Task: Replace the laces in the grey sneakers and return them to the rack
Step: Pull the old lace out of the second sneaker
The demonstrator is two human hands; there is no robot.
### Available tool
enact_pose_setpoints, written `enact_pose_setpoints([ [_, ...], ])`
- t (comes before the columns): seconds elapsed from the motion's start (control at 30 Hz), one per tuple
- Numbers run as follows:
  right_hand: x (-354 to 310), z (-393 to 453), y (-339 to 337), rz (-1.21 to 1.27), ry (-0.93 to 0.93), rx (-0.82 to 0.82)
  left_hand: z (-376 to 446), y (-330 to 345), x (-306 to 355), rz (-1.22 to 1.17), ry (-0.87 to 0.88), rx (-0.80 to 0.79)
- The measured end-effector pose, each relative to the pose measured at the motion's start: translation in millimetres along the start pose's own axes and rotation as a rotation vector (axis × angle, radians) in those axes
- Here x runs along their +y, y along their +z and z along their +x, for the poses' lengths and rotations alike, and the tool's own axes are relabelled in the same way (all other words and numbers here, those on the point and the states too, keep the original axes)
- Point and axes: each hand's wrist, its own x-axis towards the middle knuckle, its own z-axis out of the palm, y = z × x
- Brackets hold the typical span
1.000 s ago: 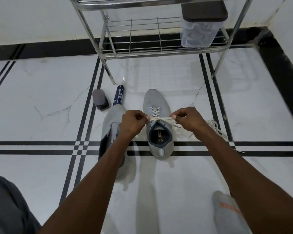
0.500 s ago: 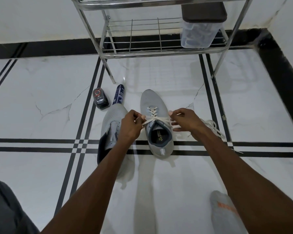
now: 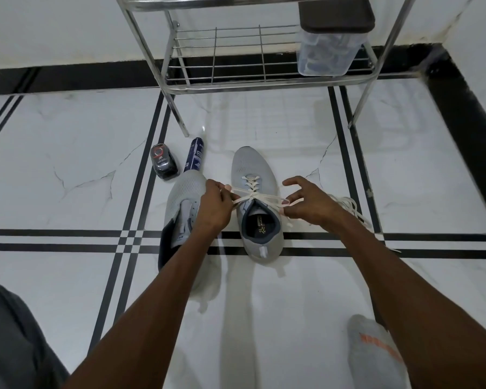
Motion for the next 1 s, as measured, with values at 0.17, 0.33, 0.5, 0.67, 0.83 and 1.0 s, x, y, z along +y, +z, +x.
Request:
enact_pose_setpoints([
  [0.17,11,7,-16,-0.148,0.047,0.240,-5,-25,-5,0.122,0.037,0.307],
  [0.33,32,10,-28,-0.013,0.111,0.662,-13,-57,-13,0.126,-0.187,0.661],
  [0.5,24,18,-24,-0.306,0.064,0.598,-13,-48,-10,0.332,-0.120,0.603],
  [0.67,-5,22,13,-0.428,-0.255,0.149,-6,-10,-8,0.411,0.250,0.106],
  [0.83,-16,19,27,-0.372,-0.249,0.140,-6,-1,-6,0.302,0.281,0.001],
  [1.0,-7,15,13,-0.361,0.054,0.464,-12,-18,-10,0.238,0.072,0.299],
])
